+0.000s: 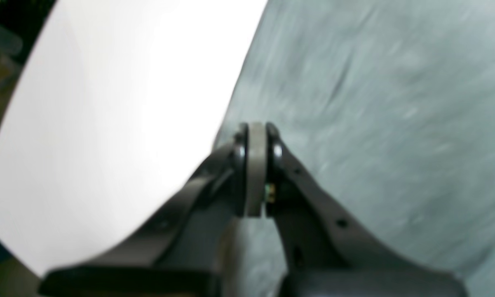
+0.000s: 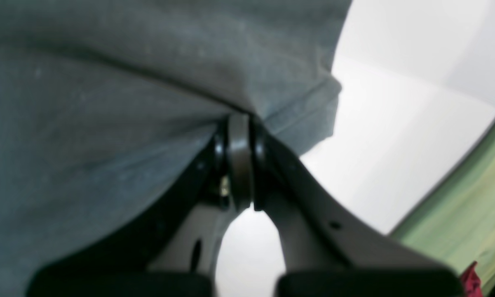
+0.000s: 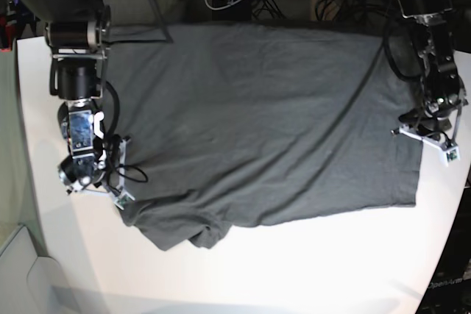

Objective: Layout the t-shirt on the table in an organized manner, then fold the t-shirt properly
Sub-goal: 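Grasp the grey t-shirt edges with both grippers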

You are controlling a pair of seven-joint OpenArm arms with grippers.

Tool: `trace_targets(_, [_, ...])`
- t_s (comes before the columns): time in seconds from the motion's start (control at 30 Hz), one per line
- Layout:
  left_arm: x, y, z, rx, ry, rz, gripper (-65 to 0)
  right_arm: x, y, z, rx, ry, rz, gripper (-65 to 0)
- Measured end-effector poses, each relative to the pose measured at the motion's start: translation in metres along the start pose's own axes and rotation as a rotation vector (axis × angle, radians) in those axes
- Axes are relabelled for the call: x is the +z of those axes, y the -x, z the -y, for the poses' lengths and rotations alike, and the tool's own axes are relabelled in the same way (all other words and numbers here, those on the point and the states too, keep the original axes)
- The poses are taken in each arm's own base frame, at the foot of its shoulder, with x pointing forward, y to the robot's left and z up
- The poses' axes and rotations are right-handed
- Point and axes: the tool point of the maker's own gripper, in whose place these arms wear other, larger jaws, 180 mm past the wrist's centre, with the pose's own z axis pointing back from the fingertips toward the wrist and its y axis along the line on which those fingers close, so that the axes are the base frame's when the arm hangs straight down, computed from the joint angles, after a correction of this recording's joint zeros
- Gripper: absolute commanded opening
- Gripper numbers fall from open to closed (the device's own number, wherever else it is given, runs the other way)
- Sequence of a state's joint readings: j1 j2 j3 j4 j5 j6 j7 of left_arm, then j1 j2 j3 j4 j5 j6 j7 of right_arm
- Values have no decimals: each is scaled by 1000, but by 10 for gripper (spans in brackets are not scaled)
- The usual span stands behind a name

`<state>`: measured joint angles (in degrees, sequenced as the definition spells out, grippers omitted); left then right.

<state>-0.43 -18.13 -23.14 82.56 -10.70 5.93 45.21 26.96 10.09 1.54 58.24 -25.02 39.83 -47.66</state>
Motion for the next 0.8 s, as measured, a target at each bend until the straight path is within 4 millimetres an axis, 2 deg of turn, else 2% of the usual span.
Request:
trace_targets(0.07, [-3, 1, -2, 3, -5, -2, -649, 13, 3, 10, 18, 50, -5, -650])
trace_targets(0.17, [-14, 30, -8, 11, -22, -90, -649, 35, 1, 29, 25, 138, 24, -650])
trace_targets(0.23, [-22, 44, -8, 22, -29, -129, -649, 52, -10, 34, 34, 190, 83, -650])
trace_targets(0.3, [-29, 40, -9, 36, -35, -130, -649, 62, -16, 28, 46, 208, 133, -650])
trace_targets(0.37, [-37, 35, -9, 52, -39, -127, -649, 64, -9, 21, 54, 211, 116, -650])
trace_targets(0.53, [-55, 24, -12, 82, -55, -61, -649, 84, -17, 23, 56, 257, 179, -650])
trace_targets(0.67, [-73, 11, -11, 120, -69, -51, -649, 80, -11, 17, 59, 243, 162, -650])
trace_targets(0.8, [-81, -1, 3, 62, -70, -32, -649, 66, 4, 0, 68, 198, 117, -650])
